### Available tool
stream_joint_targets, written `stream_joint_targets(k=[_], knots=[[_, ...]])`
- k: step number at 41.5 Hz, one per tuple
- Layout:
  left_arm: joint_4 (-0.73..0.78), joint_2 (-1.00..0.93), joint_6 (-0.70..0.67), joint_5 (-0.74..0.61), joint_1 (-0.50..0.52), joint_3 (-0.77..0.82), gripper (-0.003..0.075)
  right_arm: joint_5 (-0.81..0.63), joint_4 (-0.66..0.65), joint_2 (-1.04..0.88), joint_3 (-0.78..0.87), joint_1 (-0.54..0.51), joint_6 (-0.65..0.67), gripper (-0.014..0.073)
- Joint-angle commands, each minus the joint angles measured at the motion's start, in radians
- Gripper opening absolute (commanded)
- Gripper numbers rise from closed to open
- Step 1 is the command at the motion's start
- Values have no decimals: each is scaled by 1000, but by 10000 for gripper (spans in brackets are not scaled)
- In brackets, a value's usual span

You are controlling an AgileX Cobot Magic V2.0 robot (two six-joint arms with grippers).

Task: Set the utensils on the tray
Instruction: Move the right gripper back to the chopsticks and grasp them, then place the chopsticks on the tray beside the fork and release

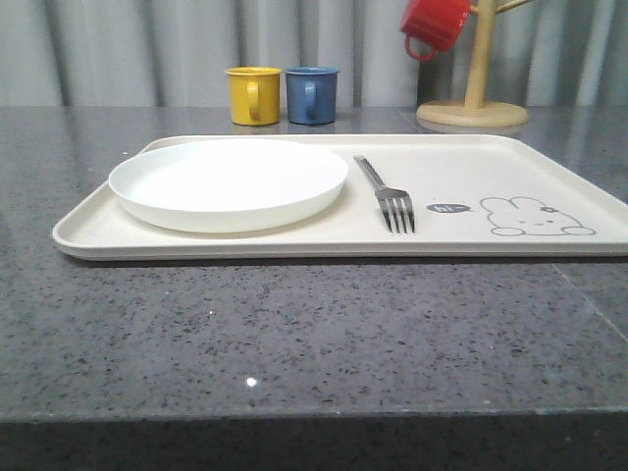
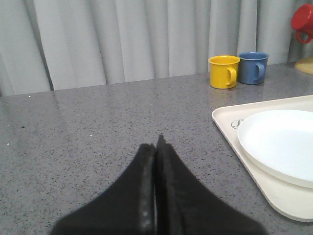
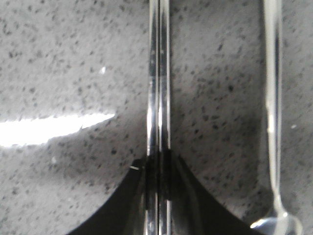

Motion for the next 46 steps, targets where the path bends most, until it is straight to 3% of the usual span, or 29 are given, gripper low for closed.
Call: stream_joint_targets(k=[1, 16, 35, 46], knots=[[-12, 10, -8, -86, 0, -30, -19, 9, 0, -77, -37, -2, -10, -11], [-12, 10, -8, -86, 0, -30, -19, 199, 9, -133, -235, 104, 98, -11], [-12, 10, -8, -86, 0, -30, -19, 199, 9, -28, -329, 441, 261, -4], [-12, 10, -8, -86, 0, -30, -19, 172, 17, 63, -329, 469, 342, -4]])
